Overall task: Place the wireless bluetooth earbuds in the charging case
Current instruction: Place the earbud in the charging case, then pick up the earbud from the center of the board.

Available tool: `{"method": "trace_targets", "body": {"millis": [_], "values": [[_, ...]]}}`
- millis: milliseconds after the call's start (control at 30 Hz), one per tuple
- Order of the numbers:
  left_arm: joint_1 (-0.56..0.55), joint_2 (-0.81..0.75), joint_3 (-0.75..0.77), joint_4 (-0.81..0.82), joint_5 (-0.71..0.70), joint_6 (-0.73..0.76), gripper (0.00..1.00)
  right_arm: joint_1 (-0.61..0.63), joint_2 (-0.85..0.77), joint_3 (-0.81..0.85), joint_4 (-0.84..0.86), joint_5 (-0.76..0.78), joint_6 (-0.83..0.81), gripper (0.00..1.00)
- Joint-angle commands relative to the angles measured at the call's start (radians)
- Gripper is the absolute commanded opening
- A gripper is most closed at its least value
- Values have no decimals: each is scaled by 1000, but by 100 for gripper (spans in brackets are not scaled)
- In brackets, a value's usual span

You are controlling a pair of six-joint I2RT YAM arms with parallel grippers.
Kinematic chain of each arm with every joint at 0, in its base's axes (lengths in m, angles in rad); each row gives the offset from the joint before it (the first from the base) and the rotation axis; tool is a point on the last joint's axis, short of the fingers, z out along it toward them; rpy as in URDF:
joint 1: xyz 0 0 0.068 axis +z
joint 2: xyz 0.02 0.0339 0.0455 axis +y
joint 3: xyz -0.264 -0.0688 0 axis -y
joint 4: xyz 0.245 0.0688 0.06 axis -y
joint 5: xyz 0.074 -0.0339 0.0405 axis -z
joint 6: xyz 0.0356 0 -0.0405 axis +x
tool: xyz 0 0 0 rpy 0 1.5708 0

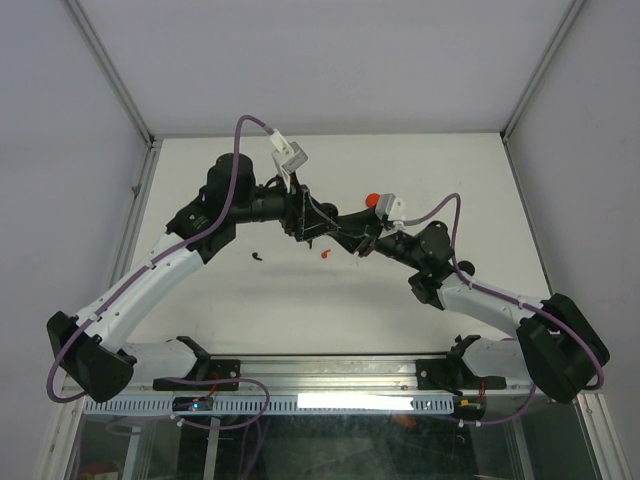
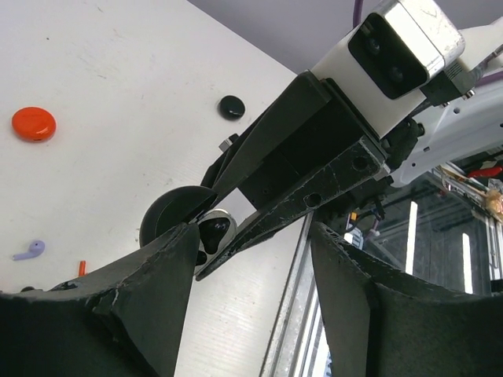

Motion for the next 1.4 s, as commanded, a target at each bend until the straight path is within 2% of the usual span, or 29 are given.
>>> {"method": "trace_targets", "body": {"millis": [0, 200, 333, 500, 633, 933, 1367], "values": [[-10, -74, 14, 26, -69, -2, 62, 6, -40, 5, 59, 30, -19, 0], [-10, -156, -37, -66, -314, -84, 68, 7, -53, -32, 37, 112, -41, 0], [-9, -171, -68, -175, -512, -154, 68, 7, -55, -57, 23, 140, -58, 0], [-8, -130, -137, -297, -726, -249, 68, 7, -68, -98, 15, 174, -72, 0], [-3, -74, -174, -342, -833, -313, 69, 7, -84, -115, -9, 179, -82, 0], [74, 86, -196, -393, -910, -354, 67, 7, -92, -128, -25, 174, -103, 0], [220, 354, -151, -422, -898, -260, 48, 8, -90, -140, -20, 153, -109, 0]]}}
